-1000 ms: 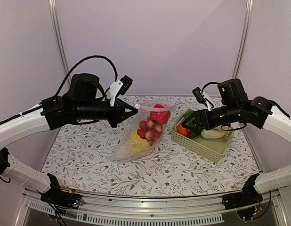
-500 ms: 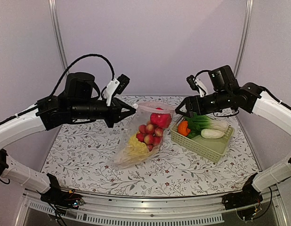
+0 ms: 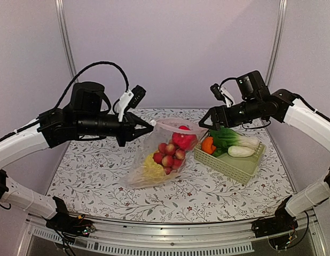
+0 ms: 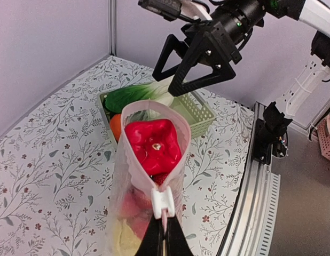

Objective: Place the food in the zip-top bag and seal the zipper
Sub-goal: Adjust the zipper food storage bag at the center of the board.

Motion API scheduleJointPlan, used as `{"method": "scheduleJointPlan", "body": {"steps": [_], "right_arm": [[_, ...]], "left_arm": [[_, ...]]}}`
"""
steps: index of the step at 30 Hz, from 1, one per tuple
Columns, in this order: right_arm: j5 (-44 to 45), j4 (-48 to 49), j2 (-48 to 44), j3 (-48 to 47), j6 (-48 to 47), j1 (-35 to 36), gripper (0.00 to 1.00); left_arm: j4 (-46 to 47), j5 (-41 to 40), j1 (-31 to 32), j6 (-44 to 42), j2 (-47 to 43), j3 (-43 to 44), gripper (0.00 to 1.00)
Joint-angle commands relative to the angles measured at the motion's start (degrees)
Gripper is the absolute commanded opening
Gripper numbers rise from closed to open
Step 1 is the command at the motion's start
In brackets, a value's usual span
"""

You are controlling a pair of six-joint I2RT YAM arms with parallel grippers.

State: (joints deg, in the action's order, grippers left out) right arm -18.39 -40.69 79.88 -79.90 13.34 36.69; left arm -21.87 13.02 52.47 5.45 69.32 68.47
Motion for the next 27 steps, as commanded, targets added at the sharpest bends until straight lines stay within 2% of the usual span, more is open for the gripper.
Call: {"method": "scheduleJointPlan", "body": {"steps": [1, 11, 20, 27], "right_arm": [[-2.72, 0.04, 0.86, -1.74, -0.98, -0.21, 0.91], [-3.62, -0.49, 7.55, -6.31, -3.67, -0.17, 0.86], [-3.97, -3.72, 12.01, -8.3, -4.69, -0.13, 0.85], [-2.24, -6.52, 11.99, -6.17, -2.43, -0.17, 0.77]], "left_arm": [[2.45, 2.54, -0.65, -0.8, -0.59, 1.02, 0.0], [2.52, 3.55, -0.61, -0.79, -0.31, 0.88, 0.0], [2.35, 3.23, -0.61, -0.79, -0.29, 0.88, 0.0], [2.18, 2.52, -0.65, -1.12, -0.28, 0.96, 0.0]]}}
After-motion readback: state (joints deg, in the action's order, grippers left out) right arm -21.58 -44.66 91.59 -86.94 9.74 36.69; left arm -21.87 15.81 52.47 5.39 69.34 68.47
